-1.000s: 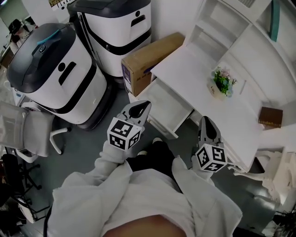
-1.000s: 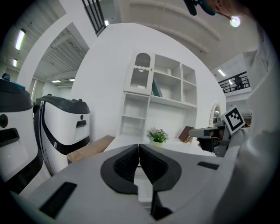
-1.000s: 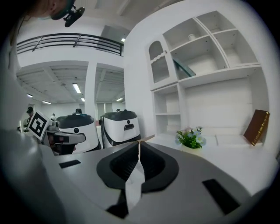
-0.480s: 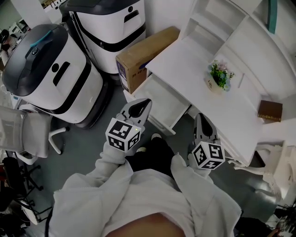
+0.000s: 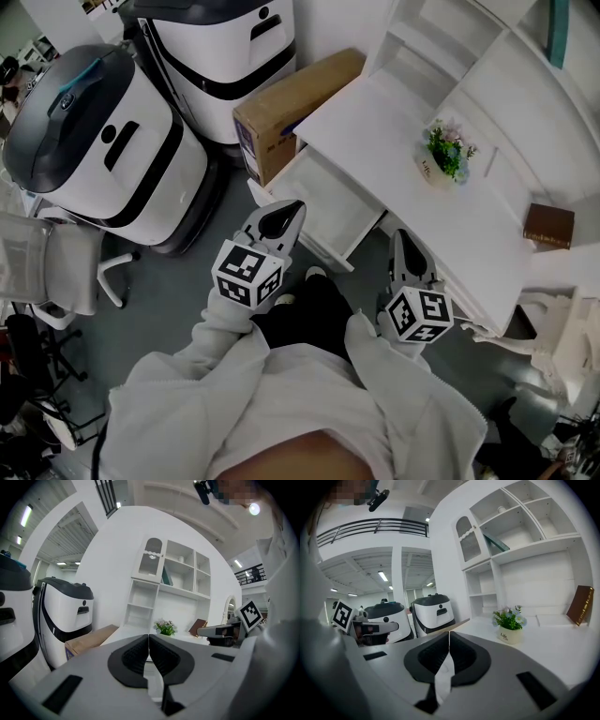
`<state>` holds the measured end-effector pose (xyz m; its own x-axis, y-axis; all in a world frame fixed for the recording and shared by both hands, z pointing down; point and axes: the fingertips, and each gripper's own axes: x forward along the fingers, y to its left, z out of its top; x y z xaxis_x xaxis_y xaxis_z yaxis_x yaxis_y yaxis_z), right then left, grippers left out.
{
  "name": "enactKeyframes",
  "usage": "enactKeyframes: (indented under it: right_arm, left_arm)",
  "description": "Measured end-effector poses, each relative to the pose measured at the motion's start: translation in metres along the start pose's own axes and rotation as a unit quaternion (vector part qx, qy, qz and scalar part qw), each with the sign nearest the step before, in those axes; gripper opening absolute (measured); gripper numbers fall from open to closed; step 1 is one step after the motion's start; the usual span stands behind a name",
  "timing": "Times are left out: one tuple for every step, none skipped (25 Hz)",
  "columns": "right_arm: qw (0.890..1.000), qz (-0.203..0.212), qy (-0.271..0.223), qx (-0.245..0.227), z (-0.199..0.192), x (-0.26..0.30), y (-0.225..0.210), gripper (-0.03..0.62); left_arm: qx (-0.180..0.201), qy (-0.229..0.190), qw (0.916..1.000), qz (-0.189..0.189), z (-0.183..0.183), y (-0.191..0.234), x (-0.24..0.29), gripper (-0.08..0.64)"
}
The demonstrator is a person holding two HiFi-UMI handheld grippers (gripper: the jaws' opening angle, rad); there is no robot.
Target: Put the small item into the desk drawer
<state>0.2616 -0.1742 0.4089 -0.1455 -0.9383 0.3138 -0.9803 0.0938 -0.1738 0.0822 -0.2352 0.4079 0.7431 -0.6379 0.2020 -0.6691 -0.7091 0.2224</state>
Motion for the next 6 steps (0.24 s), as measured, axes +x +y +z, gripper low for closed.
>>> enactKeyframes:
  right_arm:
    - [1.000,0.001,0.000,0.000,0.0003,0.0007,0.0003,0.034]
    - [1.000,0.002,0.001,-0.001,0.0005,0.0017,0.0004,0.034]
    - [1.000,0.003,0.002,-0.001,0.0006,0.0030,0.0004,0.034]
    - [1.000,0.004,0.003,0.000,0.0004,0.0044,0.0003,0.034]
    - [1.000,0.005,0.005,0.000,0.0001,0.0058,0.0001,0.034]
    - [1.000,0.006,0.006,0.001,-0.0002,0.0071,0.0000,0.034]
  left_arm:
    - [0.001,0.001,1.0000,-0.001,-0.0002,-0.0004,0.0009,0.017]
    - [0.001,0.002,1.0000,-0.002,0.0000,-0.0003,0.0018,0.017]
    - [0.002,0.002,1.0000,-0.002,0.0002,0.0002,0.0028,0.017]
    - [0.002,0.003,1.0000,-0.001,0.0004,0.0009,0.0038,0.017]
    - [0.002,0.004,1.0000,-0.001,0.0005,0.0018,0.0048,0.017]
    - [0.002,0.004,1.0000,0.000,0.0006,0.0026,0.0059,0.017]
